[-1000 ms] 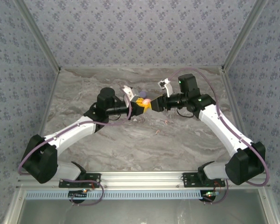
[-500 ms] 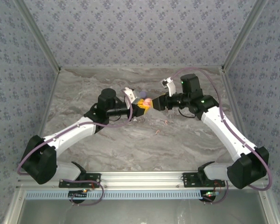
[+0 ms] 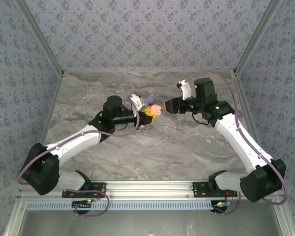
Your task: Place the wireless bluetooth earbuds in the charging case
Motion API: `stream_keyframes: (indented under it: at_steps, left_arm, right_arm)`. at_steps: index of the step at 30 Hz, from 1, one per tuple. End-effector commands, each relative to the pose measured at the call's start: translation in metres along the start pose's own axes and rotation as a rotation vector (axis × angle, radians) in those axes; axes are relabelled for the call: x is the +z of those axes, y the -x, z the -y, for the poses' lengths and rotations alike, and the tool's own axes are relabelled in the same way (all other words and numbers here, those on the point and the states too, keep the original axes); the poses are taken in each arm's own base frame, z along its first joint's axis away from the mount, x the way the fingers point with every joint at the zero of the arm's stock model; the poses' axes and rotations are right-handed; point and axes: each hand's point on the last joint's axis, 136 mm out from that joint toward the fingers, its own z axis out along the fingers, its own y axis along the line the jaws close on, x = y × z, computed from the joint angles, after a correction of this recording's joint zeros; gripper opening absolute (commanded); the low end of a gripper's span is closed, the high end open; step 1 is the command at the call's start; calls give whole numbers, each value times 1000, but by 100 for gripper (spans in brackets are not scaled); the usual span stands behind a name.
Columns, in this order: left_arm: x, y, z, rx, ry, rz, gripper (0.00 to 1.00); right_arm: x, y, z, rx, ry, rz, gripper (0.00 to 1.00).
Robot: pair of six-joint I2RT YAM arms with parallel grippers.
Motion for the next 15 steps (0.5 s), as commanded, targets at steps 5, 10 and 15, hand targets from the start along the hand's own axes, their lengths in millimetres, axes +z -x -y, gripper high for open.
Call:
stream_keyframes:
  at_steps: [5,10,15]
  left_arm:
    - [2,-4,-9,-89,48,34,10]
    - [-1,-14,-9,-138,58,23,12]
    - [-4,-18,-4,-156,58,14,13]
  right_arm:
    - [10,-59,52,140,-199,-163,56]
    - [22,-100,86,231,-297,-264,55]
    - [38,-132,108,304,-332,-365,46]
